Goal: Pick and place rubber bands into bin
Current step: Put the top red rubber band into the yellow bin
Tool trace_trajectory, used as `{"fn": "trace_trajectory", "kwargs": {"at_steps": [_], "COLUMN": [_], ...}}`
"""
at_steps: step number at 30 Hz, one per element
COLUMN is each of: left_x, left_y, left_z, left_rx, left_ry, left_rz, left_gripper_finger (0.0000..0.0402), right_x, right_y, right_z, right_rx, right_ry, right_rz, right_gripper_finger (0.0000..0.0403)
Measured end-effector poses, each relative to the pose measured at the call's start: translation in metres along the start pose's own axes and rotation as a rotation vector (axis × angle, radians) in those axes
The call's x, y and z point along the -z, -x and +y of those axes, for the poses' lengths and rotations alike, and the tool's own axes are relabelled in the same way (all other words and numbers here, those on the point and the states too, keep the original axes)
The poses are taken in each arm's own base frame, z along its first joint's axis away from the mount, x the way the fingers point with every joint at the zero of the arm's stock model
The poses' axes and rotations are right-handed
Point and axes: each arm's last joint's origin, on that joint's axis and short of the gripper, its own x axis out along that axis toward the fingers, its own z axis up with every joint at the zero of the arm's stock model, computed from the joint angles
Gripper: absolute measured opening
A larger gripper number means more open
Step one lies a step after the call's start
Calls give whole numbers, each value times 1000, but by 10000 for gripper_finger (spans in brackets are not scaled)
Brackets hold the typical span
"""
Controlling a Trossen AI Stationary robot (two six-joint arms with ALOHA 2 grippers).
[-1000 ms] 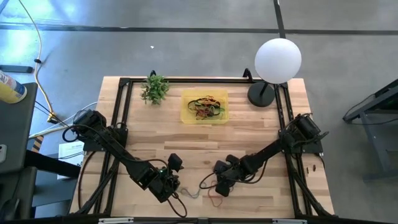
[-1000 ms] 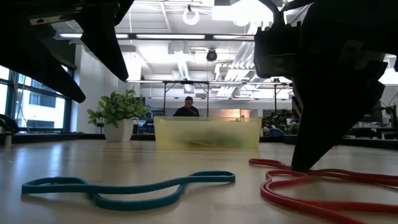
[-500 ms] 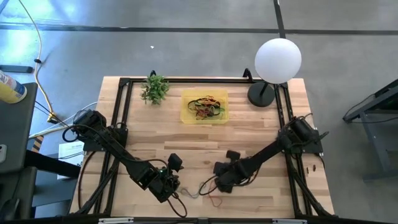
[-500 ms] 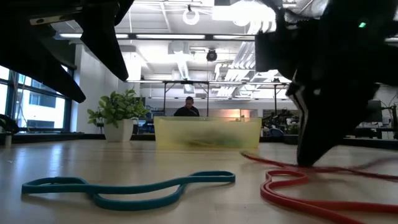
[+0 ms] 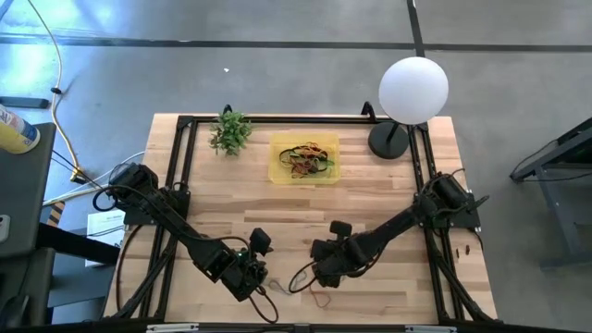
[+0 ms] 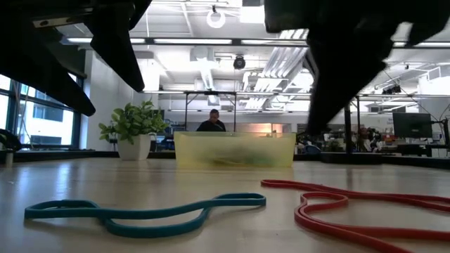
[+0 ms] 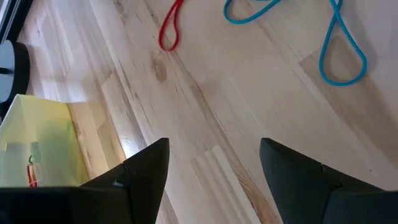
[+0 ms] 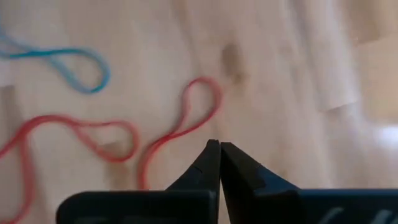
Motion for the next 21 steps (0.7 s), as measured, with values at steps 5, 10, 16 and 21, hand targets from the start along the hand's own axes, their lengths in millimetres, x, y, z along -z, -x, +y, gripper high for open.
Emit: {"fn": "trace_trajectory", "kwargs": {"at_steps": [5,10,16,21], "left_x": [0,0,0,0], "left_y": [0,0,0,0], "left_z": [0,0,0,0], "left_rx": [0,0,0,0], "left_ry": [0,0,3,8], "left_rz": [0,0,-3,-3], "left_gripper_finger": [238,238,238,238], "right_x": [11,12,4,2], "right_y": [-14,-17,-21,-37], "right_z": [1,3,3,-2], "right_rx": [-95,-144,-198,-174], "right_ry": [-21,-52,-86,-129], "right_rz": [57,60,42,89], "right_gripper_finger": [39,111,196,234]}}
